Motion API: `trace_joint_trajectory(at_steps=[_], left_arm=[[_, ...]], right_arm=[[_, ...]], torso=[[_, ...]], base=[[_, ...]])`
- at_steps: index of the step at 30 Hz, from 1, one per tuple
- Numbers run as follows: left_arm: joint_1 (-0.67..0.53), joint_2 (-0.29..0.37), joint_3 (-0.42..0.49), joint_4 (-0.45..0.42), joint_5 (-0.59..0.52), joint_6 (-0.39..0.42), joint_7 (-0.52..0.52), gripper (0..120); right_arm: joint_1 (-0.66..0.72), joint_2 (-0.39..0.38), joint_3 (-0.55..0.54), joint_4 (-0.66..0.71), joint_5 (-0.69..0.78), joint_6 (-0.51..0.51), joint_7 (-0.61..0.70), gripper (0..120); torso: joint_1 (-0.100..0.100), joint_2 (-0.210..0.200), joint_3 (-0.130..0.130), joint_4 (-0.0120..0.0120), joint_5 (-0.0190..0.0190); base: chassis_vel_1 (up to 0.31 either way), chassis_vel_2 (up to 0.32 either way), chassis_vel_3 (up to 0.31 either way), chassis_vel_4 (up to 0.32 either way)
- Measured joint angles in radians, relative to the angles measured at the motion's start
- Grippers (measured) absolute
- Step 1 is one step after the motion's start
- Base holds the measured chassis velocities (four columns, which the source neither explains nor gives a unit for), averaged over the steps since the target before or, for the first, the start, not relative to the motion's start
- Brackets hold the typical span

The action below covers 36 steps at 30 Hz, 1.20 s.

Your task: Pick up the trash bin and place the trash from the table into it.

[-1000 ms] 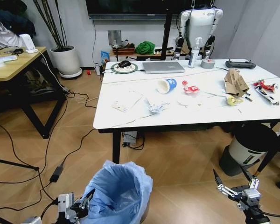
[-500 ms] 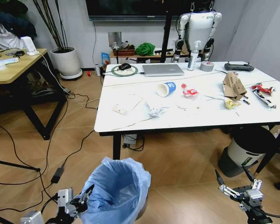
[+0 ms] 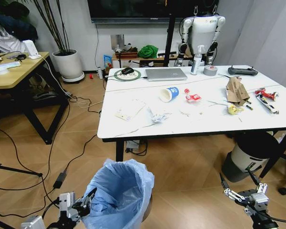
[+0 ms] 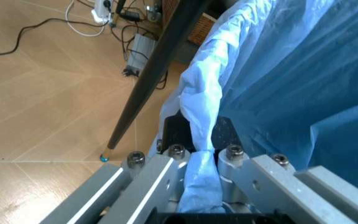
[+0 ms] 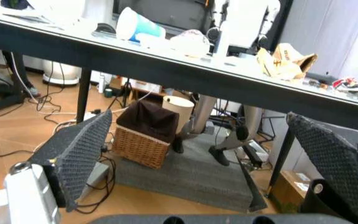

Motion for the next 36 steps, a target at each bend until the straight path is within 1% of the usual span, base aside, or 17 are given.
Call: trace_joint_trajectory(at_steps=[7, 13, 14, 20, 21, 26, 29, 32, 35, 36], left_arm=[[0.001, -0.004, 0.001, 0.0, 0.002, 0.0, 0.0, 0], [0.002, -0.009, 0.004, 0.0, 0.01, -0.001, 0.003, 0], [0.002, -0.009, 0.004, 0.0, 0.01, -0.001, 0.003, 0], [0.006, -0.013, 0.004, -0.002, 0.022, -0.004, 0.011, 0], [0.006, -0.013, 0.004, -0.002, 0.022, -0.004, 0.011, 0], [0.016, -0.018, 0.009, -0.006, 0.021, -0.005, 0.009, 0], [0.02, -0.019, 0.013, -0.007, 0.018, -0.005, 0.004, 0], [0.026, -0.023, 0.016, -0.008, 0.016, -0.005, 0.001, 0], [0.026, -0.024, 0.016, -0.008, 0.017, -0.007, 0.004, 0], [0.026, -0.025, 0.016, -0.008, 0.019, -0.008, 0.006, 0]], right_arm=[[0.001, 0.0, -0.001, 0.0, 0.0, 0.001, 0.0, 100], [-0.004, -0.001, 0.005, 0.0, 0.002, 0.008, 0.0, 100], [-0.004, -0.001, 0.005, 0.0, 0.002, 0.008, 0.0, 100], [-0.007, -0.001, 0.006, 0.006, 0.005, 0.011, 0.0, 100], [-0.007, -0.001, 0.006, 0.006, 0.005, 0.011, 0.0, 100], [-0.013, -0.001, 0.006, 0.012, 0.004, 0.013, -0.001, 100], [-0.014, -0.001, 0.006, 0.012, 0.004, 0.015, -0.001, 100], [-0.018, 0.0, 0.006, 0.014, 0.003, 0.017, -0.001, 100], [-0.019, 0.0, 0.007, 0.016, 0.003, 0.017, -0.001, 100], [-0.021, -0.001, 0.007, 0.018, 0.003, 0.017, -0.001, 100]], torso=[[0.01, 0.024, 0.014, 0.0, 0.0], [0.026, 0.06, 0.034, 0.0, 0.0], [0.026, 0.06, 0.034, 0.0, 0.0], [0.041, 0.094, 0.053, 0.0, 0.0], [0.041, 0.094, 0.053, 0.0, 0.0], [0.053, 0.122, 0.069, 0.0, 0.0], [0.057, 0.13, 0.074, 0.0, 0.0], [0.065, 0.151, 0.086, 0.0, 0.0], [0.069, 0.158, 0.09, 0.0, 0.0], [0.072, 0.167, 0.094, 0.0, 0.0]], base=[[0.0, 0.0, 0.0, 0.0], [0.0, 0.0, 0.0, 0.0], [0.0, 0.0, 0.0, 0.0], [0.0, 0.0, 0.0, 0.0], [0.0, 0.0, 0.0, 0.0], [0.0, 0.0, 0.0, 0.0], [0.0, 0.0, 0.0, 0.0], [0.0, 0.0, 0.0, 0.0], [0.0, 0.0, 0.0, 0.0], [0.0, 0.0, 0.0, 0.0]])
